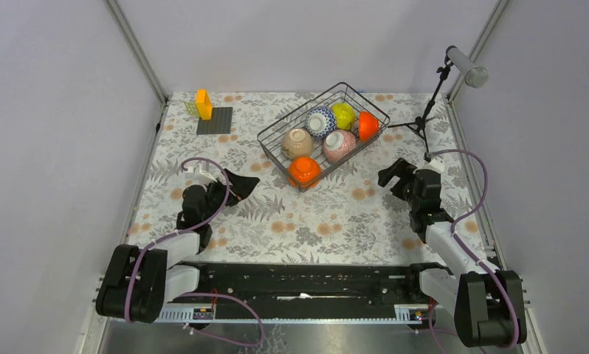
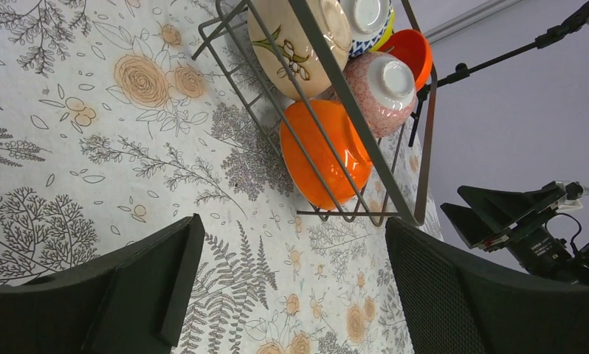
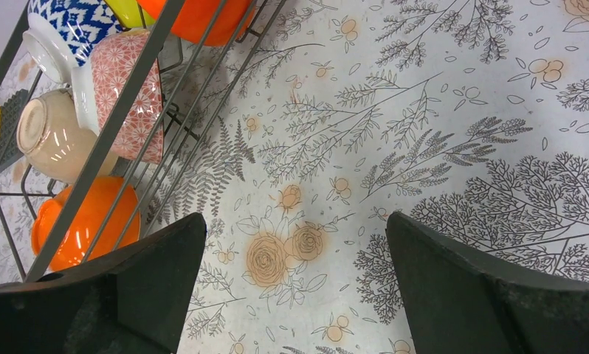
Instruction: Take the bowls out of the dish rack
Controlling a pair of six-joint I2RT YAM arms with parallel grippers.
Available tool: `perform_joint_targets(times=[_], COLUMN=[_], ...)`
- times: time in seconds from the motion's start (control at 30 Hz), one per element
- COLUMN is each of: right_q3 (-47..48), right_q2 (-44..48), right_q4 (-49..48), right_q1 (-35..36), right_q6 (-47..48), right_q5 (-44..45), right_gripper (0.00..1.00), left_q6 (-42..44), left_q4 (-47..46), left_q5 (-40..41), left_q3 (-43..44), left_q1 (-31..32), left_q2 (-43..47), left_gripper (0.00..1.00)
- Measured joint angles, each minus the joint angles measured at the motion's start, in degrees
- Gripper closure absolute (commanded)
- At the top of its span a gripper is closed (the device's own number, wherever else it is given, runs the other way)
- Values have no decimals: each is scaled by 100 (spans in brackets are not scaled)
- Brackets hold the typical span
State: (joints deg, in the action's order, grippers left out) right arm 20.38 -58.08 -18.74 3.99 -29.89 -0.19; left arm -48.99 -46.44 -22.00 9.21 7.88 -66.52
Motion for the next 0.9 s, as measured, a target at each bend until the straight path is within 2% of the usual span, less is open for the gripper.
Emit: perform_joint_targets(times=[0.23,0.5,0.7,0.9], right_q3=[0,192,1250,2485], right_q2=[-2,-98,-332,-874], right_q4=[2,52,485,981], right_q1=[-2,-2,0,94], right_q6=[-39,-66,-15,146], right_q5=[-149,-914,-1722,-1996], right_gripper=[0,0,0,1], left_q6=[11,-13,-15,4], left_q4=[55,-26,7,79], left_q5=[52,-96,-35,-17], left_q3=[2,-7,-26,-24], left_q1=[0,33,304,577], left_q2=[208,317,640,654], left_gripper=[1,1,1,1])
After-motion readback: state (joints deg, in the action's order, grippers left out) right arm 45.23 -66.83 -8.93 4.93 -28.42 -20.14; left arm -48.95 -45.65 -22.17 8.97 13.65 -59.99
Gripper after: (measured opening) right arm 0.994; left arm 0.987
